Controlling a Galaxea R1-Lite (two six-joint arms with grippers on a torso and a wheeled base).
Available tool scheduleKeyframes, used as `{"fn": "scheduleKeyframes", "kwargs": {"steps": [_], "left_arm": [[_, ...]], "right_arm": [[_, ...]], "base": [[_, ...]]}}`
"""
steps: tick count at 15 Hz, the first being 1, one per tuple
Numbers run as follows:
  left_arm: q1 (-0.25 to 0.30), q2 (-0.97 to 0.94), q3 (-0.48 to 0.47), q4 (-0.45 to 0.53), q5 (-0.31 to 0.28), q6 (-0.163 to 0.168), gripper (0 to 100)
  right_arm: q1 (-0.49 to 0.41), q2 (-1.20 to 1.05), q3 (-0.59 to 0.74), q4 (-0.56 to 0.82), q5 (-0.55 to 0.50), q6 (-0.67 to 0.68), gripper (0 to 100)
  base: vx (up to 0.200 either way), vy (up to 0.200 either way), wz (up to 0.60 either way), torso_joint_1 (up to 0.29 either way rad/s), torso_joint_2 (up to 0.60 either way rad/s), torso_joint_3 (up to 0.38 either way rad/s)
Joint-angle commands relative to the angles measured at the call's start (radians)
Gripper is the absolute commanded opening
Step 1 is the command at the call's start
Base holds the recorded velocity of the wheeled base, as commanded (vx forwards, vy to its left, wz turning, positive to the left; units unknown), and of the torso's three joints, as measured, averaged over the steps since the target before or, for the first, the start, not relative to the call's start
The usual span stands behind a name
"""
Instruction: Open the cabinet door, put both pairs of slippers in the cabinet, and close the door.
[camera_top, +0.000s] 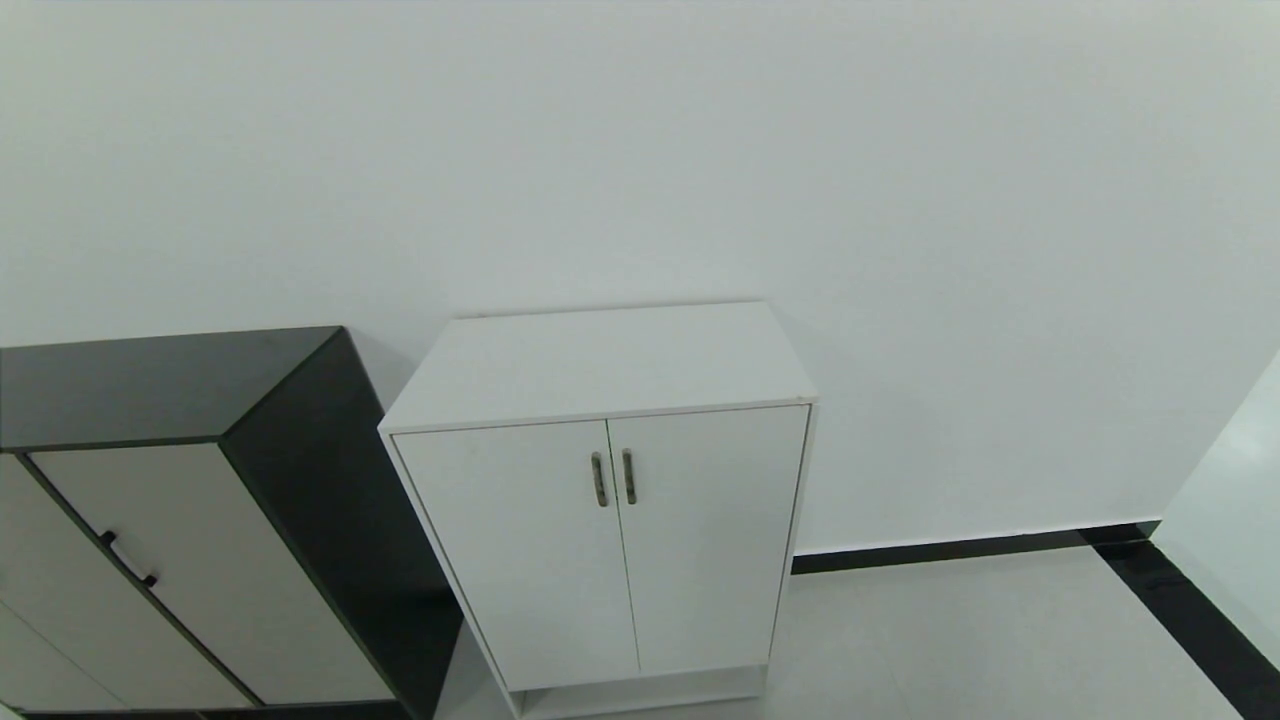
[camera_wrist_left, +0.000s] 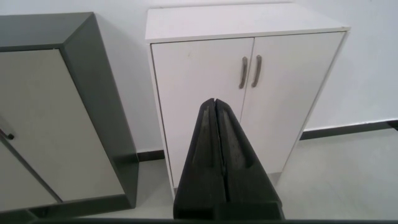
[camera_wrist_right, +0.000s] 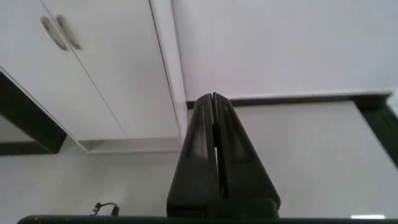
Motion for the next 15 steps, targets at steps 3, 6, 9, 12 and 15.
{"fn": "scheduleKeyframes", "kwargs": {"steps": [3, 6, 9, 12, 15], "left_arm": [[0.000, 0.000, 0.000, -0.001, -0.001, -0.001, 0], [0.000, 0.000, 0.000, -0.001, 0.002, -0.004, 0], [0.000, 0.000, 0.000, -0.001, 0.002, -0.009, 0], [0.000, 0.000, 0.000, -0.001, 0.004, -0.009, 0], [0.000, 0.000, 0.000, -0.001, 0.004, -0.009, 0]], "right_arm": [[-0.018, -0.051, 0.006, 0.003, 0.041, -0.046, 0], [-0.093, -0.025, 0.004, 0.003, 0.038, -0.049, 0], [-0.231, -0.018, 0.004, 0.003, 0.038, -0.051, 0], [-0.227, -0.097, 0.007, 0.003, 0.054, -0.048, 0], [-0.153, -0.140, 0.006, 0.003, 0.091, -0.032, 0]], "base": [[0.000, 0.000, 0.00, 0.000, 0.00, 0.000], [0.000, 0.000, 0.00, 0.000, 0.00, 0.000], [0.000, 0.000, 0.00, 0.000, 0.00, 0.000], [0.000, 0.000, 0.00, 0.000, 0.00, 0.000], [0.000, 0.000, 0.00, 0.000, 0.00, 0.000]]}}
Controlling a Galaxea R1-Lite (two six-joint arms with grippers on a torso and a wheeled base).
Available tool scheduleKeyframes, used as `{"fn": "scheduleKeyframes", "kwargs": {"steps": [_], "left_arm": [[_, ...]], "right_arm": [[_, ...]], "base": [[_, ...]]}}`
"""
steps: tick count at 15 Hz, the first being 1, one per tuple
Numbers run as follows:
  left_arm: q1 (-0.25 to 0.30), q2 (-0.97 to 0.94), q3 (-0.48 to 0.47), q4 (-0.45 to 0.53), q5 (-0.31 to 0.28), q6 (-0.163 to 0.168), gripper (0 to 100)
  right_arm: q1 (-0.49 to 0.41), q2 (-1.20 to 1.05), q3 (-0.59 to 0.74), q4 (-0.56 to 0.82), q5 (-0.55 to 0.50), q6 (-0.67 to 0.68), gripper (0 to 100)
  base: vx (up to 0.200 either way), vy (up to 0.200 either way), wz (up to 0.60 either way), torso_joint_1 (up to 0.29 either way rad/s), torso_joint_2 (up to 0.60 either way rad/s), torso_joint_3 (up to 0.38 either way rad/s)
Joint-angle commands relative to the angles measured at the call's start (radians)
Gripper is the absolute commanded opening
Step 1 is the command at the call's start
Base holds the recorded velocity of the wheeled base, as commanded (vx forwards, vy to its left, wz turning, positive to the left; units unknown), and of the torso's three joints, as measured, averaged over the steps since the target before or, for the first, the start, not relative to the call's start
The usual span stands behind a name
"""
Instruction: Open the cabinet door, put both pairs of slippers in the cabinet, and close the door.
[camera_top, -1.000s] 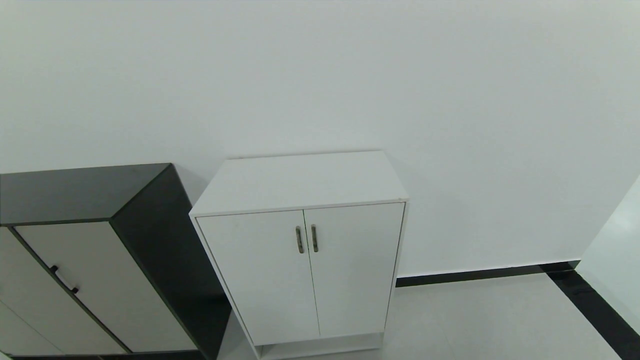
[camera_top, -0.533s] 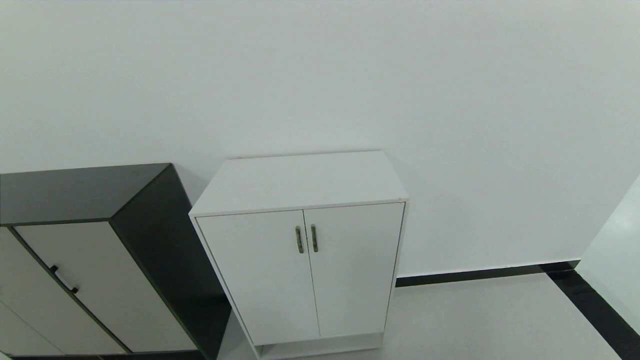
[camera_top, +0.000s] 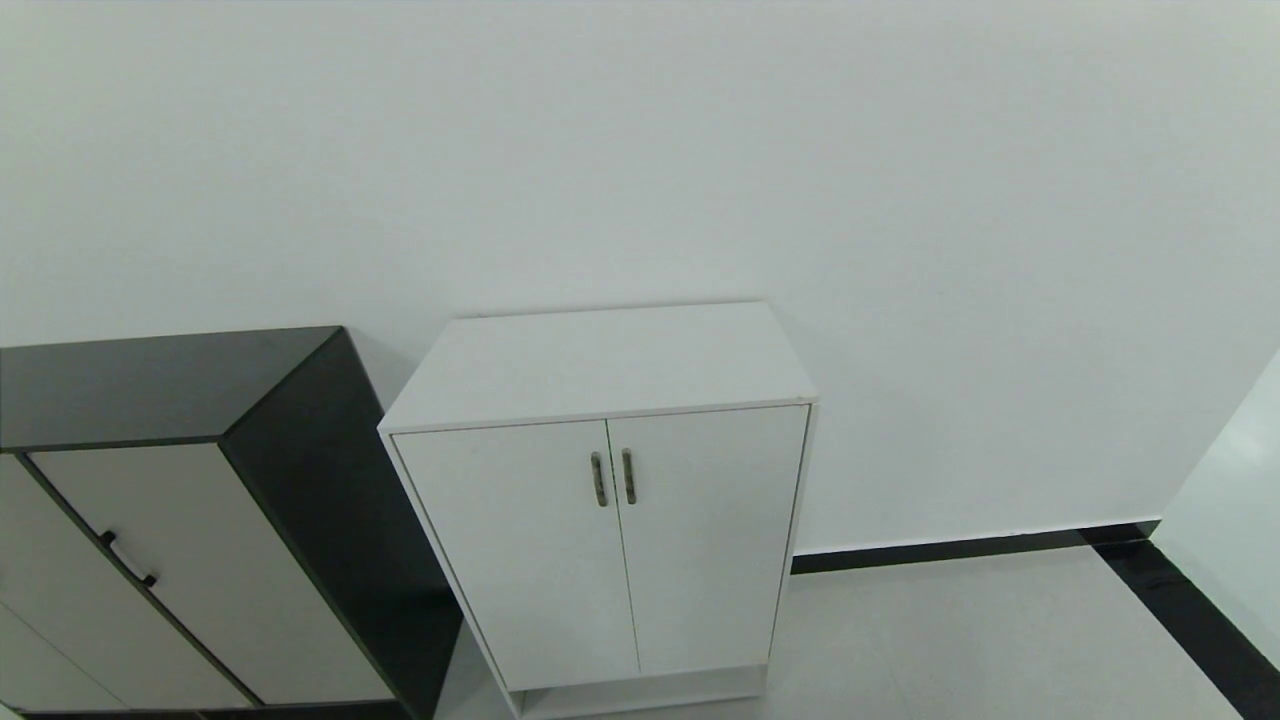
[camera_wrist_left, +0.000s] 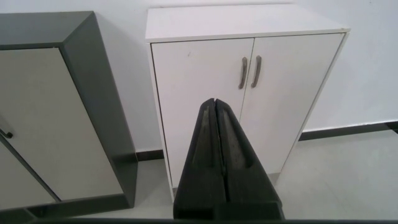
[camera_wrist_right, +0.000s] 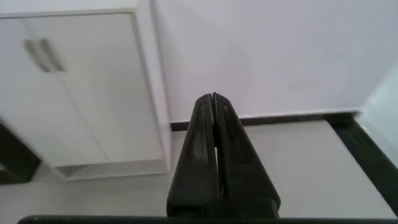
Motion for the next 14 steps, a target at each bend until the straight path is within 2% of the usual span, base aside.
{"fn": "scheduleKeyframes", "kwargs": {"steps": [1, 5, 8, 14], "left_arm": [[0.000, 0.000, 0.000, 0.000, 0.000, -0.002, 0], [0.000, 0.000, 0.000, 0.000, 0.002, -0.005, 0], [0.000, -0.002, 0.000, 0.000, 0.003, -0.005, 0], [0.000, 0.000, 0.000, 0.000, 0.000, 0.001, 0]], "right_arm": [[0.009, -0.016, 0.000, 0.000, 0.005, 0.006, 0], [-0.014, 0.019, 0.000, 0.000, 0.003, 0.004, 0], [-0.007, -0.068, -0.001, 0.001, -0.023, -0.014, 0], [-0.005, -0.068, 0.000, 0.000, 0.009, 0.004, 0]], "base": [[0.000, 0.000, 0.00, 0.000, 0.00, 0.000], [0.000, 0.000, 0.00, 0.000, 0.00, 0.000], [0.000, 0.000, 0.00, 0.000, 0.00, 0.000], [0.000, 0.000, 0.00, 0.000, 0.00, 0.000]]}}
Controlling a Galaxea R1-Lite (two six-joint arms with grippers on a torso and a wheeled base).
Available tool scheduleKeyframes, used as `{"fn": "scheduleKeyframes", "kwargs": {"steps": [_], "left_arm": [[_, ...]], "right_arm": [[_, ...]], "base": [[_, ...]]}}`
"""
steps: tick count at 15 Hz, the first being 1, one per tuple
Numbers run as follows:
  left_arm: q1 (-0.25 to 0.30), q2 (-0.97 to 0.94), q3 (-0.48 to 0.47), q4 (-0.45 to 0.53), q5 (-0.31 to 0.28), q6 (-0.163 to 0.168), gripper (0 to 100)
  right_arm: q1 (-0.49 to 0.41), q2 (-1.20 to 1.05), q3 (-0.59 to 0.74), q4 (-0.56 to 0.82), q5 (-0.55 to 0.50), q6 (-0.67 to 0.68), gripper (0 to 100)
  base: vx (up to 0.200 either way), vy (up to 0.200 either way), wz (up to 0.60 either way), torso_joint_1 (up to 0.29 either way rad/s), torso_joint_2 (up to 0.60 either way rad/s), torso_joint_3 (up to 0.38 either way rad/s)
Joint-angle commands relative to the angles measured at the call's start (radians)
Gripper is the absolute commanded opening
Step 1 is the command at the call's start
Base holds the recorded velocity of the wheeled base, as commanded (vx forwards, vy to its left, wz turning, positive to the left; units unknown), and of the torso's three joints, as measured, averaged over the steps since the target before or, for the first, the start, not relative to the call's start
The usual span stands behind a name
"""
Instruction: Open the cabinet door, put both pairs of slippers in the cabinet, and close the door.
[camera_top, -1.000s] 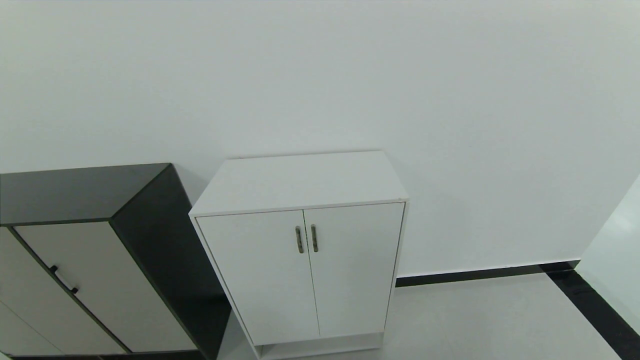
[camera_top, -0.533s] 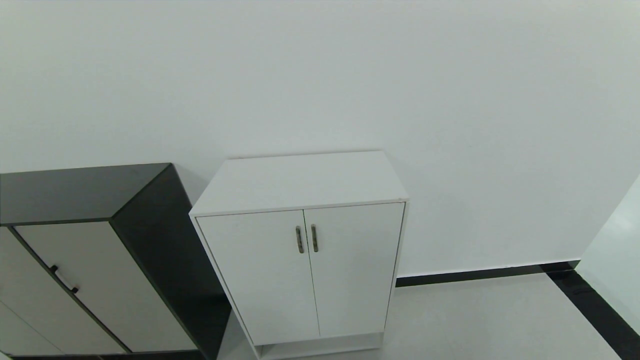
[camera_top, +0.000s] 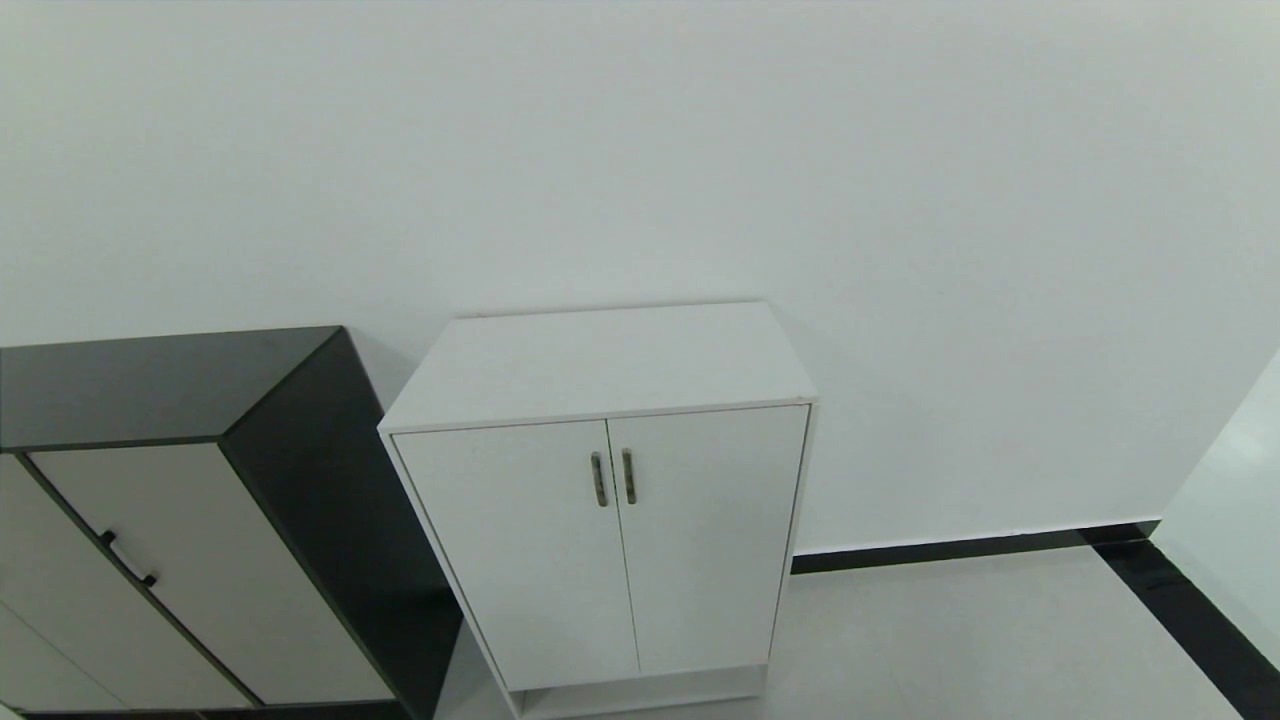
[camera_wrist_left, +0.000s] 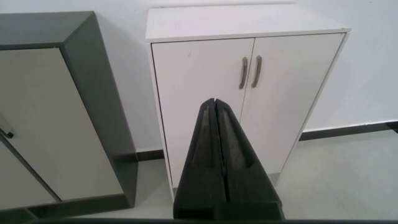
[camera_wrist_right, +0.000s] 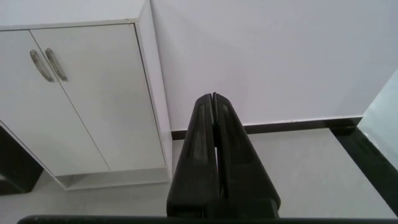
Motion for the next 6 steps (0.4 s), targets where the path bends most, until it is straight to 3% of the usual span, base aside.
{"fn": "scheduleKeyframes", "kwargs": {"steps": [1, 6], "left_arm": [[0.000, 0.000, 0.000, 0.000, 0.000, -0.001, 0], [0.000, 0.000, 0.000, 0.000, 0.000, -0.001, 0]], "right_arm": [[0.000, -0.002, 0.000, 0.001, 0.001, -0.002, 0], [0.000, -0.002, 0.000, 0.001, 0.001, 0.000, 0]], "base": [[0.000, 0.000, 0.00, 0.000, 0.00, 0.000], [0.000, 0.000, 0.00, 0.000, 0.00, 0.000]]}}
